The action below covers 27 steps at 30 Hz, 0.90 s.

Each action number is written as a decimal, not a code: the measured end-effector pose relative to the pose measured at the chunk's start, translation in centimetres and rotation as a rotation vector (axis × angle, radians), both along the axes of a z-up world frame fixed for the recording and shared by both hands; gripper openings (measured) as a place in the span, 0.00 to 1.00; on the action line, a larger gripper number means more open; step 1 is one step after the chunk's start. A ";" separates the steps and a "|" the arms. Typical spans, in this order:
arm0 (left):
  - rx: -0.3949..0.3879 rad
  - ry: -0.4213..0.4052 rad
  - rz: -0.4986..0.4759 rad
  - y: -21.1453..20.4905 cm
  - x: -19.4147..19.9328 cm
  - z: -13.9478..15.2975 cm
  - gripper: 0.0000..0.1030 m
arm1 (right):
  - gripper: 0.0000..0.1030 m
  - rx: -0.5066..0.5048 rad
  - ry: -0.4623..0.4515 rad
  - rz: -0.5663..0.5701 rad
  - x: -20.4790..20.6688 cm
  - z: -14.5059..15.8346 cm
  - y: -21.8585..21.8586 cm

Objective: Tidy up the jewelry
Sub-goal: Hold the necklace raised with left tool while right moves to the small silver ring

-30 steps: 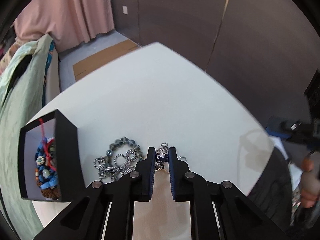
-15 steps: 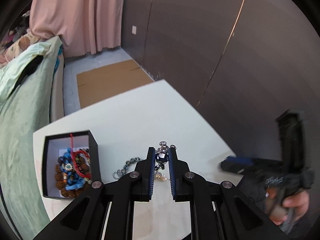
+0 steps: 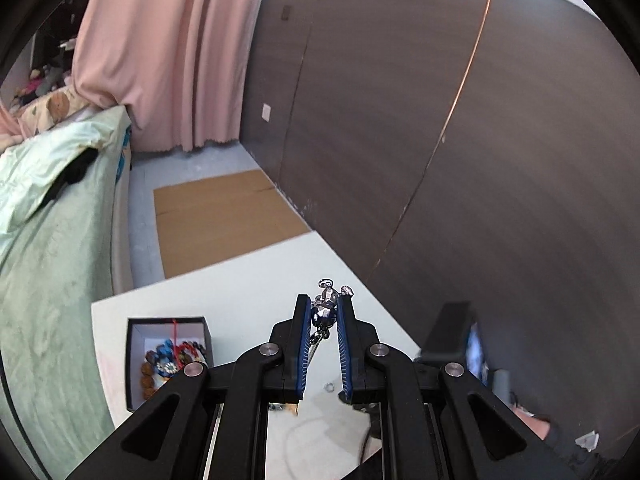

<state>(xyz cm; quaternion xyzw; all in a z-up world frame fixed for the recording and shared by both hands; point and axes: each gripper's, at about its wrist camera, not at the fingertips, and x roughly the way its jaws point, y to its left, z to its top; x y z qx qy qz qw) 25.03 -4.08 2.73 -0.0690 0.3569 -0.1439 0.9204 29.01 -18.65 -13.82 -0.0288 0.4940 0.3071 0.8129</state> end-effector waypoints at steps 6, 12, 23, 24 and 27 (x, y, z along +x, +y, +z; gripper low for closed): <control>-0.030 -0.008 0.020 1.5 -0.1 0.8 0.13 | 0.33 -0.099 -0.019 0.044 0.3 -1.3 1.8; -0.048 0.035 0.048 2.6 0.4 -1.4 0.13 | 0.13 -0.188 -0.053 0.090 0.3 -1.7 3.3; -0.025 0.232 0.123 4.2 2.0 -10.0 0.13 | 0.02 -0.063 -0.013 0.016 0.7 -0.4 0.4; -0.022 0.218 0.126 4.5 1.9 -9.5 0.13 | 0.02 -0.048 -0.007 0.012 0.8 -0.3 0.3; -0.027 0.190 0.132 5.1 1.5 -8.2 0.13 | 0.02 -0.005 0.003 -0.002 1.0 -0.2 0.0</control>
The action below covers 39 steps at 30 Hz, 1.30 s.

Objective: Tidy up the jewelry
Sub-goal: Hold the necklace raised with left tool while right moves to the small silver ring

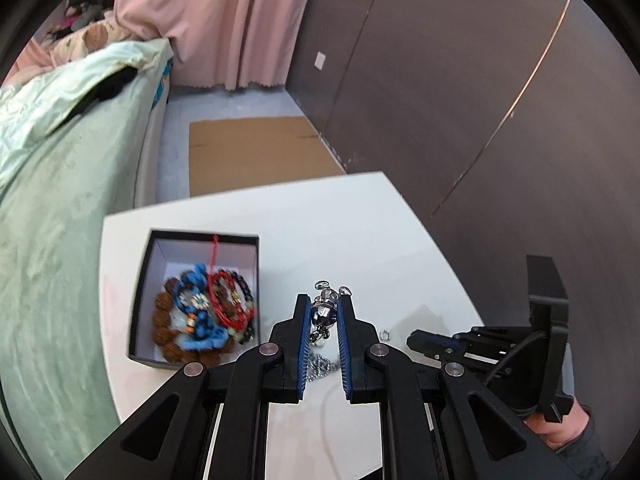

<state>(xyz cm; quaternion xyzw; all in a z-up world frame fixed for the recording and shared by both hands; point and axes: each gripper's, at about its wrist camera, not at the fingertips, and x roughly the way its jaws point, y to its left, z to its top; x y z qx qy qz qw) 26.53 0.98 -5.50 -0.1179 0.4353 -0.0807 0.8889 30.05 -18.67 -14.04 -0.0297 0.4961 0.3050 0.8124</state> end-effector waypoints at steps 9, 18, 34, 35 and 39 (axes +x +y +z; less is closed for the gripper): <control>-0.006 -0.102 0.016 1.2 -1.5 4.7 0.13 | 0.02 0.028 0.024 0.026 0.5 0.7 1.0; -0.016 -0.188 -0.021 0.1 -2.9 8.3 0.13 | 0.46 -0.068 0.002 0.072 -0.1 -0.9 1.5; -0.015 -0.260 -0.022 -0.2 -3.9 12.0 0.13 | 0.13 -0.168 -0.055 0.134 1.1 -1.6 4.0; -0.016 -0.264 -0.020 -0.2 -3.9 12.2 0.13 | 0.13 -0.168 -0.052 0.139 1.1 -1.6 4.0; -0.019 -0.285 -0.025 -0.5 -4.2 13.3 0.13 | 0.12 -0.137 -0.052 0.129 0.8 -1.1 3.5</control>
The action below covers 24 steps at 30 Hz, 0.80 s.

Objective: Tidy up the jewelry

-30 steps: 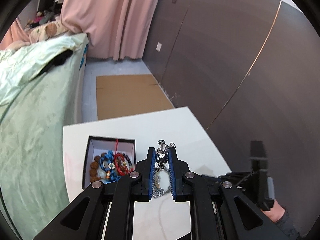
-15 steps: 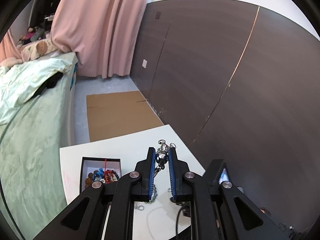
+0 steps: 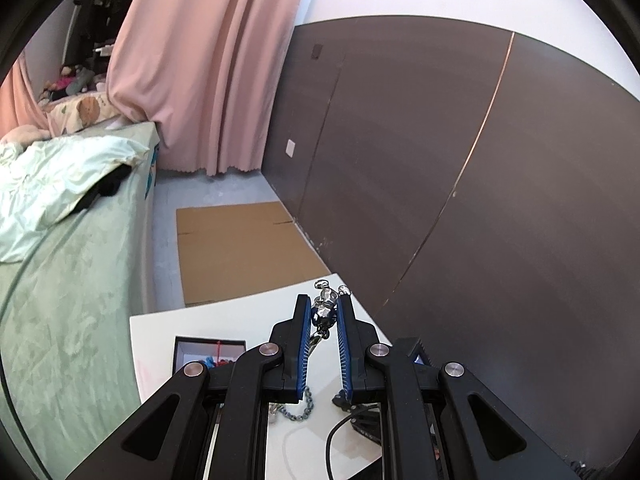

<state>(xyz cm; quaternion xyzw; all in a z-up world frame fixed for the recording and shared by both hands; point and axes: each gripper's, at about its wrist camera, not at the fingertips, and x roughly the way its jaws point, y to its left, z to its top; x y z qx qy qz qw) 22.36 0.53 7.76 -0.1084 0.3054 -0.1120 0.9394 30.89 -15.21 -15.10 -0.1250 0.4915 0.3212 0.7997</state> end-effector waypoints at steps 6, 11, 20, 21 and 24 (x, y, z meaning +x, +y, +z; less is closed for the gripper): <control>-0.010 -0.048 0.002 -0.1 -0.6 2.1 0.13 | 0.12 0.095 0.000 -0.018 -0.4 1.8 -1.0; 0.005 -0.099 -0.006 -0.5 -1.3 4.4 0.13 | 0.12 0.159 -0.007 -0.020 -0.6 3.5 -1.3; 0.024 -0.154 0.025 0.1 -2.0 7.0 0.13 | 0.12 0.250 -0.006 -0.039 -0.9 5.6 -2.1; 0.026 -0.162 0.027 0.2 -2.1 7.4 0.13 | 0.12 0.255 -0.005 -0.040 -1.0 5.8 -2.1; 0.038 -0.192 0.032 0.4 -2.5 8.6 0.13 | 0.12 0.271 -0.001 -0.045 -1.0 6.0 -2.0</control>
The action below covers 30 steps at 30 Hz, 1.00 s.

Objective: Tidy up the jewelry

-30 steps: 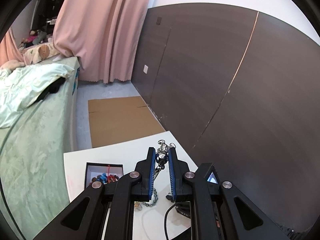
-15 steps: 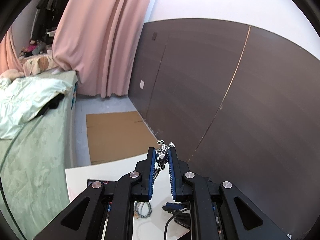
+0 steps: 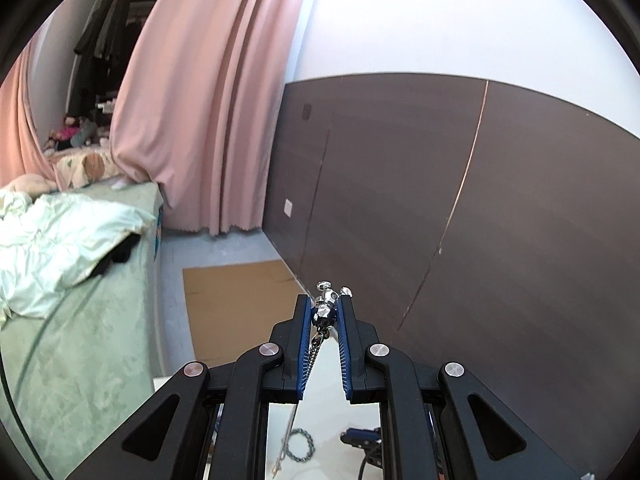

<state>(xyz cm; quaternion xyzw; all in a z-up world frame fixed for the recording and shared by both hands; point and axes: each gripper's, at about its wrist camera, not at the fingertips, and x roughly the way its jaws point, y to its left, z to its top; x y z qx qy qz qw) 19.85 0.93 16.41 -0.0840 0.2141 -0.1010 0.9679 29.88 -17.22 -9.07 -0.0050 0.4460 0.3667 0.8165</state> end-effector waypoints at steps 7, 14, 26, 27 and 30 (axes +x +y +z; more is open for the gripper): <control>0.026 -0.020 0.032 1.4 0.0 1.0 0.13 | 0.12 0.020 -0.007 0.014 -0.6 0.7 0.6; 0.052 -0.068 0.065 3.0 0.0 3.5 0.13 | 0.12 0.033 -0.021 0.020 -0.7 1.5 1.3; 0.069 -0.033 0.094 5.3 3.2 2.1 0.13 | 0.12 0.050 -0.008 0.020 -0.8 1.7 2.1; 0.062 -0.017 0.094 5.5 3.5 1.4 0.13 | 0.12 0.050 -0.008 0.021 -0.8 1.7 2.2; 0.044 0.044 0.096 5.8 4.6 -1.5 0.13 | 0.12 0.047 -0.007 0.021 -0.8 1.7 2.3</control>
